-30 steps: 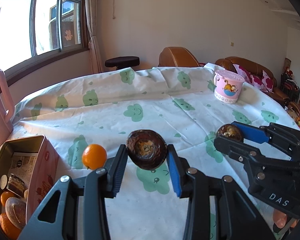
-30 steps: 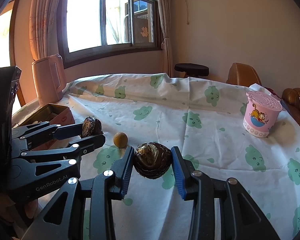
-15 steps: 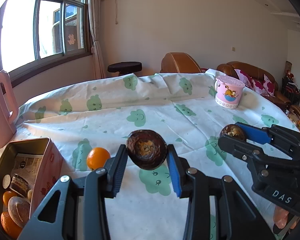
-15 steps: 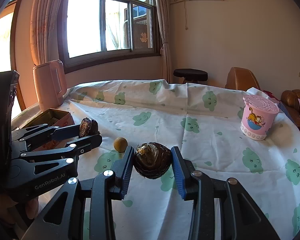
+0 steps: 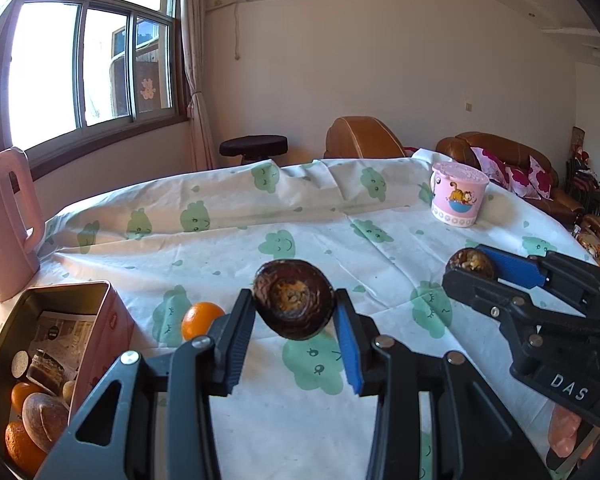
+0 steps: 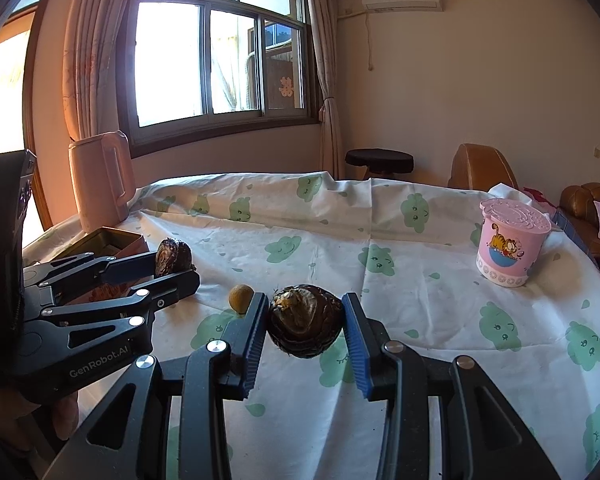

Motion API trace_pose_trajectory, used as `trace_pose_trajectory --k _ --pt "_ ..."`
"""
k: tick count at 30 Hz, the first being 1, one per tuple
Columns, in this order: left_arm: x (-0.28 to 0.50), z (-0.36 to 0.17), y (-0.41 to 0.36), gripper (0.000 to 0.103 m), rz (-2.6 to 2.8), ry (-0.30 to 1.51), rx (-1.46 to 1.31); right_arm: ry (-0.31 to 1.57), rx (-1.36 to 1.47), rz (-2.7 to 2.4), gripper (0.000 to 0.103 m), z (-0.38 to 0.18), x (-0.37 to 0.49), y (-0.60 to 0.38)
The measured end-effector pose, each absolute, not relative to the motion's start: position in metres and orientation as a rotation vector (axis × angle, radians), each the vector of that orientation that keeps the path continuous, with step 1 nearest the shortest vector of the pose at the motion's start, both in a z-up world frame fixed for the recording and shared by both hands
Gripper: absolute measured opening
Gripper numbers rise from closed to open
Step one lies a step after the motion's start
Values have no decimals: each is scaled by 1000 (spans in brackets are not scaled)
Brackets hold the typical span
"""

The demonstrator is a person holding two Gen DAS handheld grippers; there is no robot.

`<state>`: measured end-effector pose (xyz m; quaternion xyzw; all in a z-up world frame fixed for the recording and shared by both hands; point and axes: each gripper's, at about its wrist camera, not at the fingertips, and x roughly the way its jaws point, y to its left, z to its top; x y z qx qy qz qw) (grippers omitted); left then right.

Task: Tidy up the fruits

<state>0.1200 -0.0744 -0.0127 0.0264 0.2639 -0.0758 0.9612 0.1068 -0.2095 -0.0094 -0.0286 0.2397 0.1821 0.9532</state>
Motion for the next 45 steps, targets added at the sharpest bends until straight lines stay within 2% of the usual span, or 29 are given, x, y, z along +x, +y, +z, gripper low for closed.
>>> trace_pose_trajectory --k 29,45 --pt "97 -2 -72 41 -80 406 73 371 -60 358 40 -1 87 -214" --pt "87 -1 -59 41 -65 441 84 378 -86 398 40 4 87 -203"
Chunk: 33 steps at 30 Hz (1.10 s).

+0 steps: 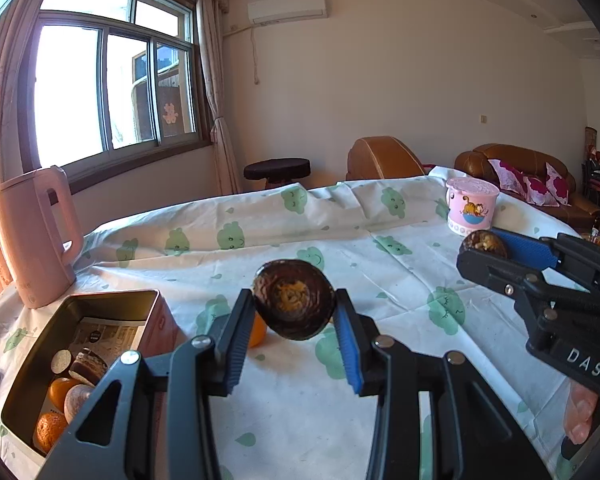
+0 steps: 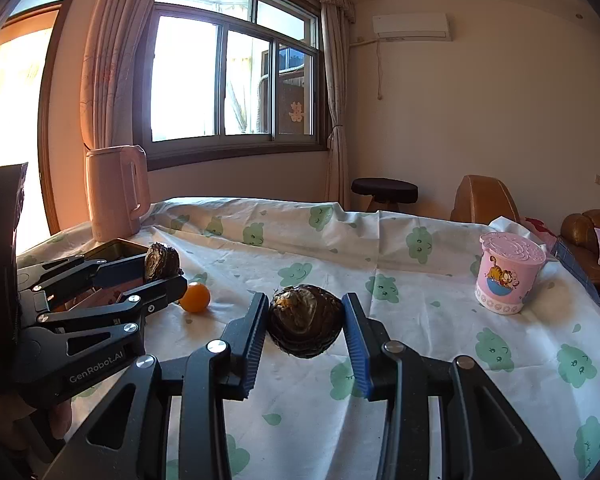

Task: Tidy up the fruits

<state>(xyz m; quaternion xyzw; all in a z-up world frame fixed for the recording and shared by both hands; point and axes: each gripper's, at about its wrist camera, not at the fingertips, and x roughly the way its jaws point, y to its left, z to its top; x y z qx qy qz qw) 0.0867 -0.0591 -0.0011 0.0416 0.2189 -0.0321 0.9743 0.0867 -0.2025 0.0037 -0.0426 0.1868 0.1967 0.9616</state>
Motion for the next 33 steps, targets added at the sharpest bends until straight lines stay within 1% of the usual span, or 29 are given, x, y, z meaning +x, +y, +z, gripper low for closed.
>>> trace_pose_trajectory --k 9,16,24,33 --pt "71 17 -19 41 -10 434 84 348 -120 483 40 34 84 -166" --pt "66 21 19 41 49 447 68 327 -158 560 40 52 82 -125" --pt "64 21 66 41 129 463 61 333 -188 632 40 55 86 -83" --pt "61 12 107 41 213 506 55 378 -190 699 40 45 96 -45"
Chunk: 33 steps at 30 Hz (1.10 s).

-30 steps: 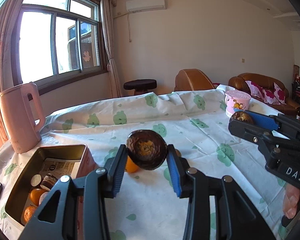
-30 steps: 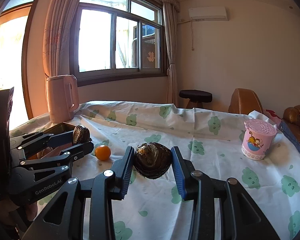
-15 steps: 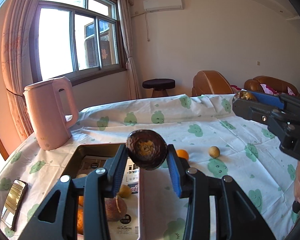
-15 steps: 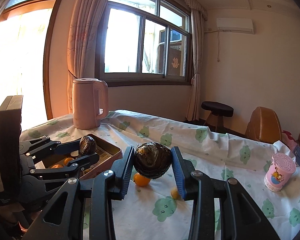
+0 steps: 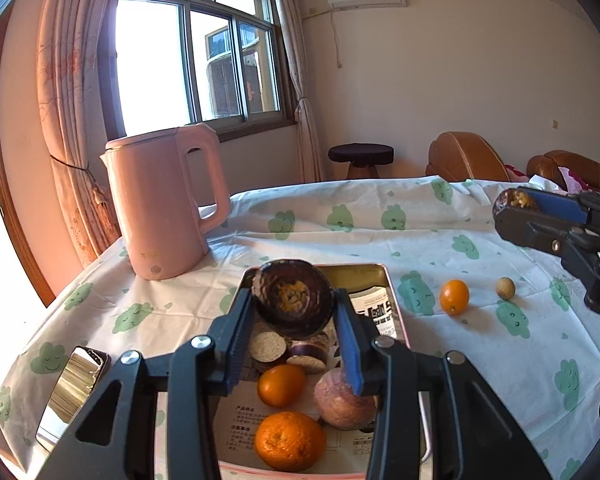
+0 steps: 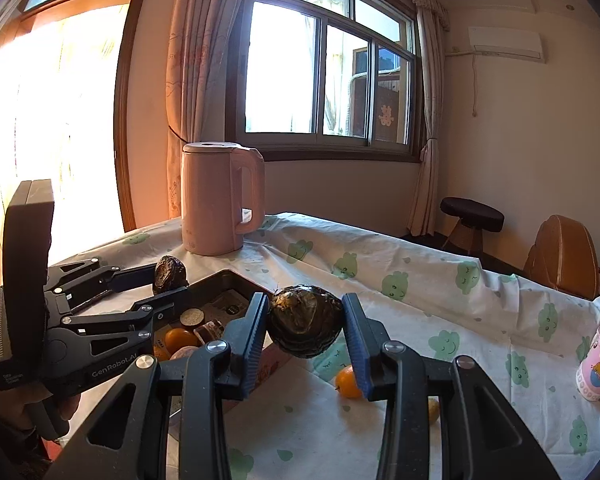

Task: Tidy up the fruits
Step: 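Lower the dark brown fruit into the tin with the left gripper while the right lowers its fruit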

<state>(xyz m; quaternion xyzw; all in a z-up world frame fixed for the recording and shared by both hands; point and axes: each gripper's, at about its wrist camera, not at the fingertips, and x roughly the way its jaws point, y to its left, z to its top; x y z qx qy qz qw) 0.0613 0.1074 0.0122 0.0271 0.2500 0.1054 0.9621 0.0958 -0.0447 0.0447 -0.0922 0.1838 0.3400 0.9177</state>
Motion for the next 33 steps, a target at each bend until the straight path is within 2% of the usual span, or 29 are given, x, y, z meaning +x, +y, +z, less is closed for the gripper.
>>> trace_pose_trajectory --k 33 --pt "65 -25 153 42 285 646 33 541 -270 759 40 -14 125 47"
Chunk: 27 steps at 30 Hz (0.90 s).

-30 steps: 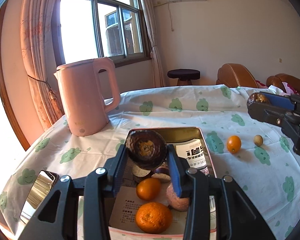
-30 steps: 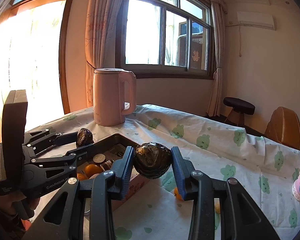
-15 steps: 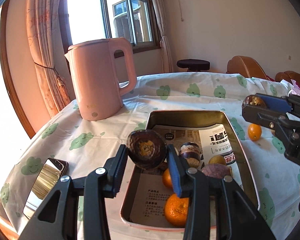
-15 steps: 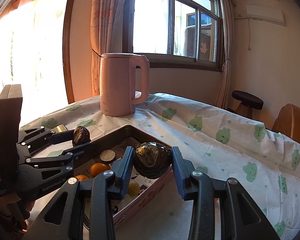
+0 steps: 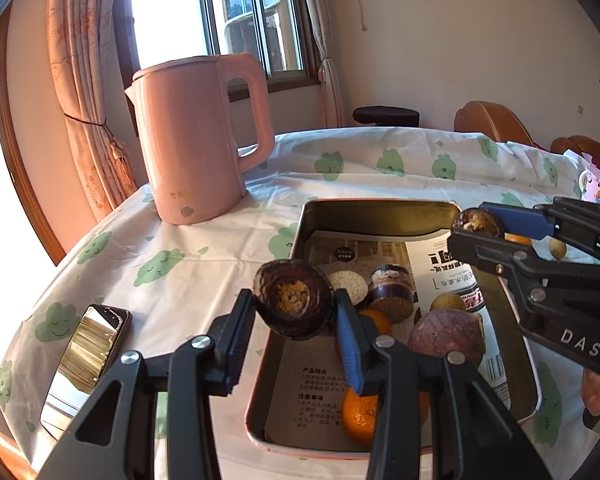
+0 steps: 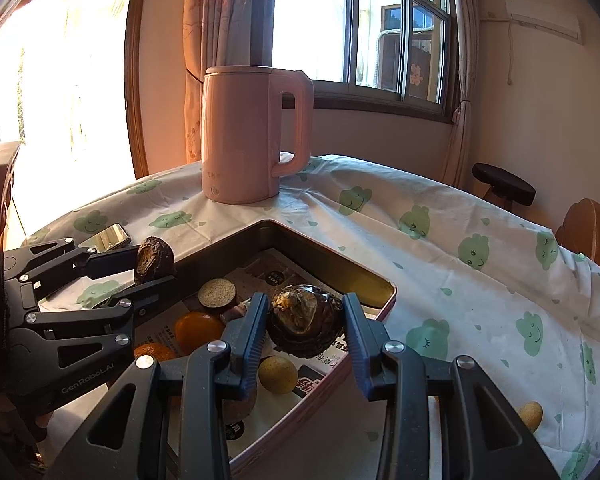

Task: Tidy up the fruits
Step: 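Lower the dark brown fruit into the tin with the left gripper while the right lowers its fruit, then open the left gripper over the tin while the right opens on its fruit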

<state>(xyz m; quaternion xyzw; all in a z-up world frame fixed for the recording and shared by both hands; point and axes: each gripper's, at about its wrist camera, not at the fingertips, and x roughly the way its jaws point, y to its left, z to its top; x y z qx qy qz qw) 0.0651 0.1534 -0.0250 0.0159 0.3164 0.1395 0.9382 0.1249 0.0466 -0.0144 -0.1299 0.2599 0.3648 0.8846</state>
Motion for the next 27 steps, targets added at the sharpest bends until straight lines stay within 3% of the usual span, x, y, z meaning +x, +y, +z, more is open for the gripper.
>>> trace_pose_trajectory --k 21,27 --pt "71 -29 151 45 281 681 47 598 -288 757 40 -31 134 53" --pt "70 -27 152 57 291 671 49 605 -275 771 40 -31 133 52"
